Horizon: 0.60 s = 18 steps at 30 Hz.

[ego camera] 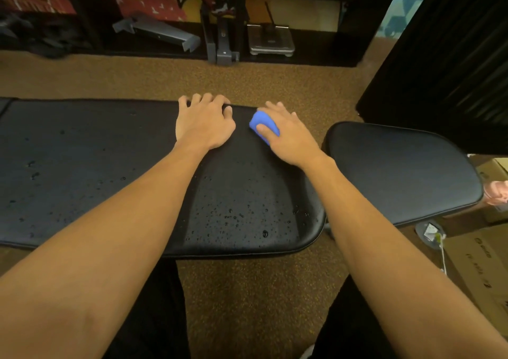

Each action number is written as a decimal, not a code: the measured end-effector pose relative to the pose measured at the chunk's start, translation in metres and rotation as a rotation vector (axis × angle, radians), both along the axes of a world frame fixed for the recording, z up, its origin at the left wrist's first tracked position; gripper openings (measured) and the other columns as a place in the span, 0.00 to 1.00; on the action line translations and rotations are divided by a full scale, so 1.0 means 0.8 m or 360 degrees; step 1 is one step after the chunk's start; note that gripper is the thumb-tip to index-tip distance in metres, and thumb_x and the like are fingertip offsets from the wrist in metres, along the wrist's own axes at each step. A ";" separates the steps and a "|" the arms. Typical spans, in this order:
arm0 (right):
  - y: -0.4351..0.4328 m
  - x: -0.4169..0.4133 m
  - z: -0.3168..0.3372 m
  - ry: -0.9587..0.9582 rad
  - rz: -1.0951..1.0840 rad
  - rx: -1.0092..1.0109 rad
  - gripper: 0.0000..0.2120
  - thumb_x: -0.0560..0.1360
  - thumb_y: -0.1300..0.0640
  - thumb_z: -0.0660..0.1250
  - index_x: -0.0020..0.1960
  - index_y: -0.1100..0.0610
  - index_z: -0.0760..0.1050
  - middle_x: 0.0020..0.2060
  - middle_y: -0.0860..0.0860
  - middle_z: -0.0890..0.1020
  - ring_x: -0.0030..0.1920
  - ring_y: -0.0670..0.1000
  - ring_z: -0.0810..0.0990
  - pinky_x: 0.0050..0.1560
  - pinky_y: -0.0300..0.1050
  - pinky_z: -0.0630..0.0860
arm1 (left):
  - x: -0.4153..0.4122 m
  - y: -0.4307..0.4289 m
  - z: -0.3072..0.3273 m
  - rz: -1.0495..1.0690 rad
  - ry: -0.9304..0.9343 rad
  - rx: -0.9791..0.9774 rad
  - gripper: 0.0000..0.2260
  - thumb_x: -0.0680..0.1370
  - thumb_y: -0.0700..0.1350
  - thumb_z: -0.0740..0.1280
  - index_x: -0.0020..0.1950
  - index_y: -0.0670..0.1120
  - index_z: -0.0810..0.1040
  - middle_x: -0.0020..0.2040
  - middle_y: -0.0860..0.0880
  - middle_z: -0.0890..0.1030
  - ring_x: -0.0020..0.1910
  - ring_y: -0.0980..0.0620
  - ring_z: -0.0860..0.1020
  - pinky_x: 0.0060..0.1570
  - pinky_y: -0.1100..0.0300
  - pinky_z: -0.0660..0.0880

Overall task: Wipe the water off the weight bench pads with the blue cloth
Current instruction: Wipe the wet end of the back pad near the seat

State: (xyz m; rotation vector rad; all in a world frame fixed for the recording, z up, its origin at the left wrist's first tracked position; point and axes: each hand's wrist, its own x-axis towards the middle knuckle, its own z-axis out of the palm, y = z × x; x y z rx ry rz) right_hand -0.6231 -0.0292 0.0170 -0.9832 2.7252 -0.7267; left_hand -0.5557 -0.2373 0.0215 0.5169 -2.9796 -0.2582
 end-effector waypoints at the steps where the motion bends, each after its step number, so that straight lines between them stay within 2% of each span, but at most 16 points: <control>1: -0.011 -0.003 0.000 0.0005 -0.0104 0.0036 0.27 0.87 0.44 0.58 0.84 0.49 0.60 0.85 0.50 0.57 0.85 0.54 0.49 0.84 0.60 0.46 | 0.000 0.000 0.000 -0.0002 0.0003 -0.0002 0.21 0.87 0.54 0.52 0.76 0.53 0.75 0.73 0.46 0.77 0.74 0.42 0.70 0.76 0.41 0.57; 3: -0.037 0.004 0.005 0.0028 -0.0170 0.0052 0.28 0.87 0.45 0.57 0.84 0.50 0.57 0.85 0.51 0.55 0.85 0.55 0.48 0.83 0.60 0.45 | 0.000 0.001 0.001 -0.0002 0.0013 -0.0005 0.21 0.87 0.54 0.52 0.76 0.53 0.75 0.73 0.45 0.77 0.73 0.42 0.71 0.76 0.41 0.58; 8: -0.001 0.026 0.008 -0.0067 0.0258 -0.0026 0.27 0.86 0.44 0.60 0.83 0.47 0.61 0.84 0.47 0.59 0.85 0.49 0.51 0.82 0.52 0.44 | 0.001 0.000 0.001 -0.0002 0.0027 -0.0004 0.21 0.87 0.54 0.53 0.75 0.53 0.75 0.72 0.45 0.78 0.73 0.42 0.71 0.76 0.42 0.58; 12: 0.015 -0.007 0.010 -0.0129 -0.0039 0.0027 0.27 0.87 0.45 0.59 0.84 0.47 0.60 0.85 0.49 0.56 0.85 0.54 0.48 0.84 0.61 0.45 | 0.001 0.000 0.003 -0.0004 0.0003 -0.0006 0.21 0.87 0.54 0.52 0.76 0.53 0.75 0.72 0.45 0.78 0.73 0.41 0.71 0.76 0.41 0.57; 14: -0.004 0.004 0.009 -0.0076 -0.0121 0.0013 0.27 0.87 0.45 0.59 0.84 0.46 0.59 0.85 0.49 0.55 0.85 0.55 0.48 0.84 0.62 0.45 | 0.001 0.001 0.002 -0.0006 0.0010 -0.0009 0.21 0.87 0.54 0.52 0.76 0.53 0.75 0.72 0.45 0.78 0.73 0.41 0.71 0.76 0.41 0.58; 18: 0.016 0.042 0.008 -0.0112 0.0204 -0.0068 0.26 0.86 0.45 0.61 0.82 0.46 0.63 0.84 0.47 0.60 0.85 0.50 0.51 0.82 0.53 0.44 | 0.001 0.001 0.002 -0.0003 0.0018 -0.0008 0.21 0.86 0.54 0.53 0.76 0.53 0.75 0.73 0.44 0.78 0.73 0.41 0.71 0.75 0.41 0.58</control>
